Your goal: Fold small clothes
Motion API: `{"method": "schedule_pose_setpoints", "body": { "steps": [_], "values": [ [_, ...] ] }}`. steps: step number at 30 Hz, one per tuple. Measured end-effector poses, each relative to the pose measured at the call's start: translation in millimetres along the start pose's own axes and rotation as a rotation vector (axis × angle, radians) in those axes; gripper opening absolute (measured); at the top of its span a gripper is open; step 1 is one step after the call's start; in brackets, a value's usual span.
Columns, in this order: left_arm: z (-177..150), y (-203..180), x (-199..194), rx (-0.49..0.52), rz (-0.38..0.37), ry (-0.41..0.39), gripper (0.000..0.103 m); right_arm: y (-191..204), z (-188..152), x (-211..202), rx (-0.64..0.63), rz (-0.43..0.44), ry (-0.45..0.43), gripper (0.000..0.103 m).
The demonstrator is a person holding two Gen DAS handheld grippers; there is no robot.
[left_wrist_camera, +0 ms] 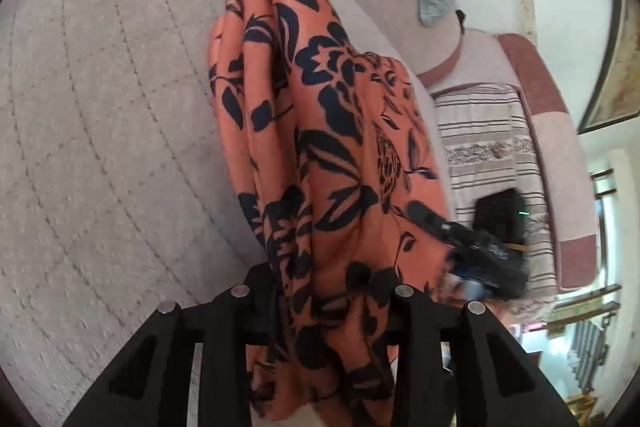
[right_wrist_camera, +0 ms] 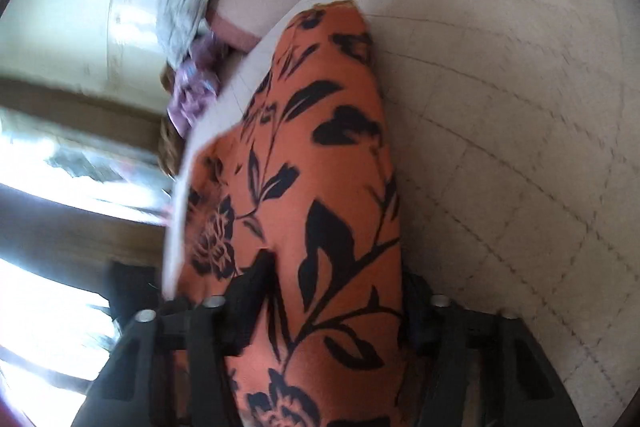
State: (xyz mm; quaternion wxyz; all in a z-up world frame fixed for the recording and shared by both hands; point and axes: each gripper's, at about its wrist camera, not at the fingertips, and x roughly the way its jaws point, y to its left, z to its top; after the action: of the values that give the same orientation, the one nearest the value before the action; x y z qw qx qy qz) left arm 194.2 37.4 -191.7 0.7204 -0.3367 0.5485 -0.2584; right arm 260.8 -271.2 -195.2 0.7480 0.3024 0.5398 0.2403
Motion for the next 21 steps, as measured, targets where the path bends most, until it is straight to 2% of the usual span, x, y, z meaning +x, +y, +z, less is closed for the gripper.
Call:
{"method": "schedule_pose_setpoints", "body": {
  "steps": [1, 3, 6, 8, 10, 11, 12, 13, 14, 15, 16, 17, 18, 19, 21],
  "values": [
    [0.4, -1.4, -2.6, 0.018, -0.002, -0.005, 0.031, 5.2, 0.9, -2.5, -0.010, -0.009, -0.003, 0.040],
    [3.3, -20.4, -8.7, 0.078, 0.003, -0.043, 0.030, 22.8, 3.3, -12.2, -0.055, -0.024, -0.027, 0.037],
    [22.0, -51.8, -27.8, 0.164, -0.004, -0.123, 0.030, 57.0, 6.0, -35.4, -0.161, -0.037, -0.061, 0.036],
    [36.4, -69.6, -32.6, 0.222, -0.006, -0.154, 0.030, 74.2, 14.4, -55.6, -0.202, -0.022, -0.122, 0.036],
    [50.9, -80.5, -29.1, 0.257, -0.004, -0.157, 0.031, 78.1, 23.3, -71.6, -0.210, 0.009, -0.183, 0.036],
    [58.9, -79.8, -20.3, 0.257, 0.005, -0.137, 0.038, 74.6, 26.6, -77.2, -0.199, 0.026, -0.216, 0.036],
    [63.0, -75.8, -12.7, 0.245, 0.030, -0.116, 0.047, 63.7, 29.0, -79.5, -0.152, 0.039, -0.246, 0.039],
    [66.2, -67.2, -0.8, 0.217, 0.081, -0.093, 0.052, 49.9, 29.6, -77.2, -0.098, 0.035, -0.262, 0.052],
    [66.5, -52.5, 18.1, 0.160, 0.170, -0.046, 0.067, 36.3, 28.7, -71.4, -0.056, 0.002, -0.269, 0.063],
    [63.6, -40.5, 30.4, 0.119, 0.235, 0.005, 0.067, 16.9, 26.9, -60.8, -0.005, -0.061, -0.250, 0.083],
    [55.4, -27.8, 37.7, 0.096, 0.268, 0.032, 0.066, 0.0, 23.5, -52.4, 0.045, -0.142, -0.234, 0.082],
    [48.3, -28.6, 29.9, 0.131, 0.242, -0.020, 0.066, -13.0, 17.0, -50.4, 0.081, -0.226, -0.241, 0.082],
    [41.3, -30.7, 22.0, 0.158, 0.255, -0.051, 0.067, -21.5, 6.3, -57.2, 0.099, -0.266, -0.286, 0.082],
    [34.5, -31.4, 14.4, 0.166, 0.281, -0.067, 0.067, -20.7, -4.6, -68.7, 0.093, -0.257, -0.341, 0.082],
    [23.2, -34.1, 1.4, 0.157, 0.259, -0.092, 0.067, -3.4, -20.3, -86.4, 0.029, -0.298, -0.410, 0.082]
  ]
}}
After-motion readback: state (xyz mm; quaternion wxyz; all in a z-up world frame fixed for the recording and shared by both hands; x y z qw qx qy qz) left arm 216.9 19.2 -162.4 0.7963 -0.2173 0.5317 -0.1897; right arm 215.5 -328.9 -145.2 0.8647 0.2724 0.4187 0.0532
